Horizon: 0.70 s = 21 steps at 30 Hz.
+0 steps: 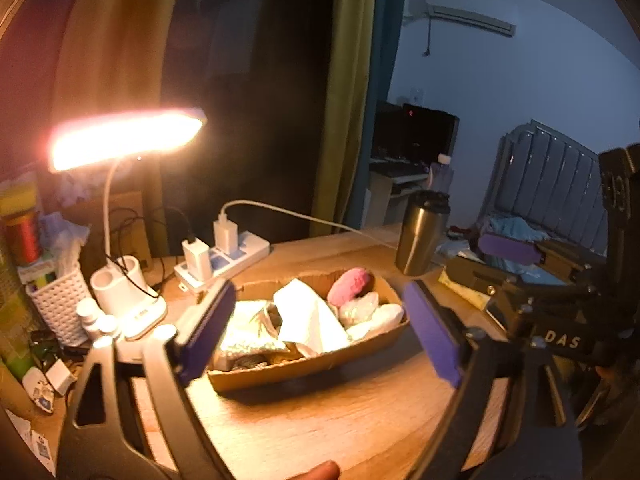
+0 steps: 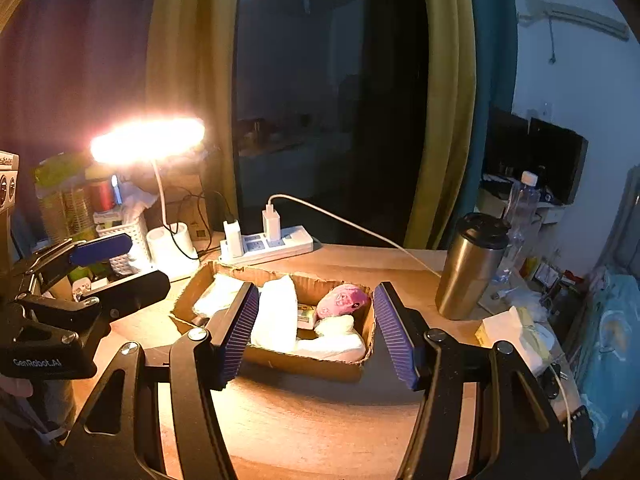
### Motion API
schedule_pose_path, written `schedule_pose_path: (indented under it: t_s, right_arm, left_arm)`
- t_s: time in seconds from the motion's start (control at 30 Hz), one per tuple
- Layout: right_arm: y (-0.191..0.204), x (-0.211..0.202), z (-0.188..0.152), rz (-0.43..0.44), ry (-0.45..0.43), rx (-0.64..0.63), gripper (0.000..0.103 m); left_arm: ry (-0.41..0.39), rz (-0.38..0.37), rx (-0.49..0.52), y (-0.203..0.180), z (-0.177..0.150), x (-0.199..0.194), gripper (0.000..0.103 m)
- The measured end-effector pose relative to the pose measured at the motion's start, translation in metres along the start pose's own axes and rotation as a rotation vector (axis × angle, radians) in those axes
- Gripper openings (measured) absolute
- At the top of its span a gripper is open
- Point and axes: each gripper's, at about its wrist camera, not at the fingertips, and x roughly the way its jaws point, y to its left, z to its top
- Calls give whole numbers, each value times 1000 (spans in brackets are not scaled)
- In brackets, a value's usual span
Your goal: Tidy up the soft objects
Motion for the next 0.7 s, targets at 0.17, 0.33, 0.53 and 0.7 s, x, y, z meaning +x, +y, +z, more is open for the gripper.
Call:
schedule_pose_path:
  t_s: [0.17, 0.33, 0.53, 0.7]
  right_arm:
    - [6, -26, 3, -15, -40, -6, 63]
    - [10, -51, 5, -32, -81, -1, 63]
    - [13, -80, 6, -70, -119, 12, 63]
    - [18, -105, 7, -115, -155, 19, 63]
  left_arm:
    - [-34, 5, 6, -6, 2, -20, 92]
    - [-58, 1, 30, -14, 6, -42, 93]
    - [-90, 24, 42, -21, 12, -63, 93]
    - [-116, 52, 38, -23, 14, -81, 93]
